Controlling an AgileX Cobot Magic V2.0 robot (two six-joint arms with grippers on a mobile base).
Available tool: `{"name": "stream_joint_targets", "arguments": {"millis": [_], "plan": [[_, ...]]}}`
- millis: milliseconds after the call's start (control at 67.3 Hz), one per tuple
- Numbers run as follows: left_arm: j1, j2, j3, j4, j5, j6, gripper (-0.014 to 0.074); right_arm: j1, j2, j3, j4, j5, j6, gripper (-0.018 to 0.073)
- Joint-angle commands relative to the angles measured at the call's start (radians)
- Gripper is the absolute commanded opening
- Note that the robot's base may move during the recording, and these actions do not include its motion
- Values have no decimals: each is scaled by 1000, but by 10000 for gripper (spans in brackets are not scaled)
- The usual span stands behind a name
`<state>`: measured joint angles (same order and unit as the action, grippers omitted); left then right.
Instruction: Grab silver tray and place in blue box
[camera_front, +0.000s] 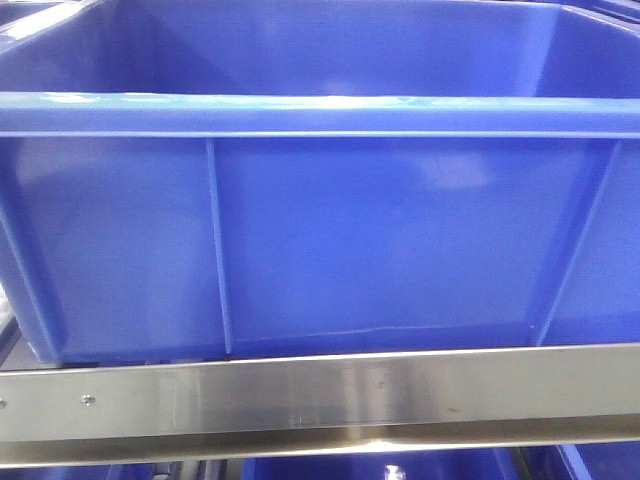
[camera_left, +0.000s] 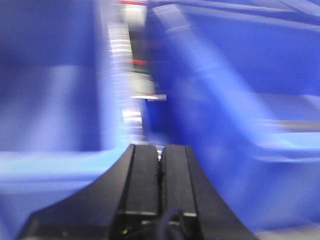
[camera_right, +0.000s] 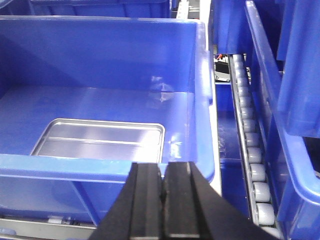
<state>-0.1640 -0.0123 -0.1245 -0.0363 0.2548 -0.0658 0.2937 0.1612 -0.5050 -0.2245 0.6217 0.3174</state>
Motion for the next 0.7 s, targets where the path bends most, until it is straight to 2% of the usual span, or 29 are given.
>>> {"name": "stream_joint_targets", "arguments": {"millis": [0, 164, 193, 684], "plan": [[60, -14, 31, -13, -215, 6, -105, 1, 15, -27, -18, -91, -3, 51], [135, -16, 157, -13, -469, 6, -105, 1, 15, -27, -18, -91, -3, 51], [142, -18, 151, -13, -424, 6, -105, 1, 15, -27, -18, -91, -3, 51], [148, -18, 152, -13, -448, 6, -105, 1, 15, -27, -18, -91, -3, 51]]}}
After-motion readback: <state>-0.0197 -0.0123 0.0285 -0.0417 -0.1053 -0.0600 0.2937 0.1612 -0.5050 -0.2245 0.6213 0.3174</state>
